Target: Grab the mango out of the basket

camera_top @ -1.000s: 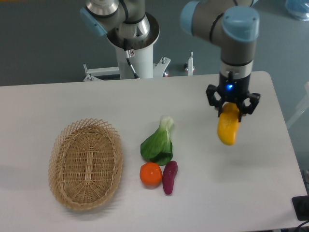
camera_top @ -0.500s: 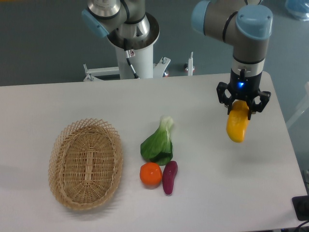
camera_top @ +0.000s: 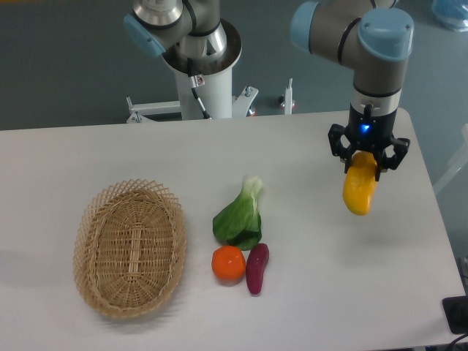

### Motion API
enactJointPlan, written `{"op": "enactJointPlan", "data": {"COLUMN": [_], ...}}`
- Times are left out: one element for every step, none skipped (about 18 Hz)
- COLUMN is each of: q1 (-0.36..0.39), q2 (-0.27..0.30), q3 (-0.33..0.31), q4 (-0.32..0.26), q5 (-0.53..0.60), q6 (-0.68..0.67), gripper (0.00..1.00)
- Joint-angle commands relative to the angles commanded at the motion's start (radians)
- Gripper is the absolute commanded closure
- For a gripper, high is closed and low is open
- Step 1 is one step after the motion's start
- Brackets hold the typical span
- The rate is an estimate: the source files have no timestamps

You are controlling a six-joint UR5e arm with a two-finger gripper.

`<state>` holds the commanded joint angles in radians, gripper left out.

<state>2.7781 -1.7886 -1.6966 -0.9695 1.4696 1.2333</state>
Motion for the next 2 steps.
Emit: {"op": "enactJointPlan", "data": {"q1": [0.0,0.0], "q2": [0.0,0.0], "q3": [0.0,0.002], "q4": [0.0,0.0], "q5": [0.0,-0.002], "q6": [0.0,0.0], "gripper": [0.52,0.52]}}
